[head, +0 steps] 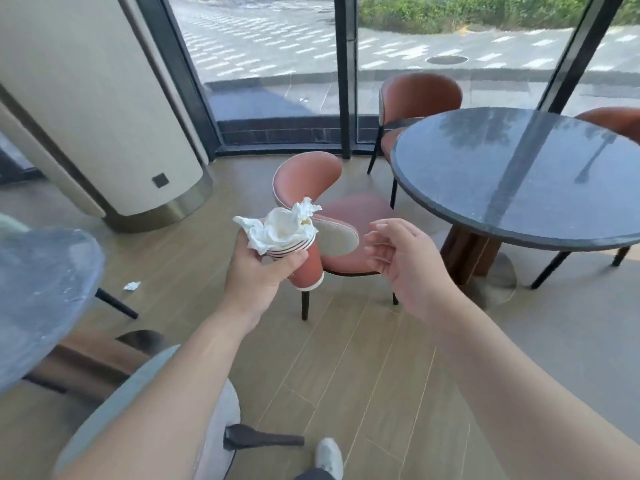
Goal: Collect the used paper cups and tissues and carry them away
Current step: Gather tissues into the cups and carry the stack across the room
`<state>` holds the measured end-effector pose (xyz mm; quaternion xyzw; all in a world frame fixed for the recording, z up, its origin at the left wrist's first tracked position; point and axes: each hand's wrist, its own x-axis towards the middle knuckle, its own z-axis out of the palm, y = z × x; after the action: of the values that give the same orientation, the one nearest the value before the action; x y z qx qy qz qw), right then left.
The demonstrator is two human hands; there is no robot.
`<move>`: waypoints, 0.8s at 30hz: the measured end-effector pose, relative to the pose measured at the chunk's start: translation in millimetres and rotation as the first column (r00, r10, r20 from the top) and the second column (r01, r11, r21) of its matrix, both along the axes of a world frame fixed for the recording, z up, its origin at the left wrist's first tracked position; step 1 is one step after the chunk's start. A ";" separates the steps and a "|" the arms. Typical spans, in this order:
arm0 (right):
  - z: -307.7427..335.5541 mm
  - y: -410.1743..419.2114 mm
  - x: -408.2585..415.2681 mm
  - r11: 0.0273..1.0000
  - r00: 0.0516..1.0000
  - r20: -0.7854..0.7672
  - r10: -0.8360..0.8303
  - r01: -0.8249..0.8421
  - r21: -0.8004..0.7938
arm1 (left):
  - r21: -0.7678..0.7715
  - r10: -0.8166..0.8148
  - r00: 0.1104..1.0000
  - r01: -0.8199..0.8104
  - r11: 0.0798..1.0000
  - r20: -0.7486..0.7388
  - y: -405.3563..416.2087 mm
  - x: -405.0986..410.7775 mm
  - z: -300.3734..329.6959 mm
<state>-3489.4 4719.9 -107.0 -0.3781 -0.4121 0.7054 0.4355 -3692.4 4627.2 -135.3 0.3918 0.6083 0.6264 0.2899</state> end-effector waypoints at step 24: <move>-4.6 145.7 -380.3 0.911 0.886 0.271 0.377 -0.407 0.063 | -0.017 0.330 0.937 -0.330 0.944 0.111 97.3 -330.3 -36.5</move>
<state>-3869.7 4865.6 -111.6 -0.3472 -0.5730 0.6992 0.2495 -4022.6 4724.5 -171.8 0.2486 0.6475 0.6878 0.2142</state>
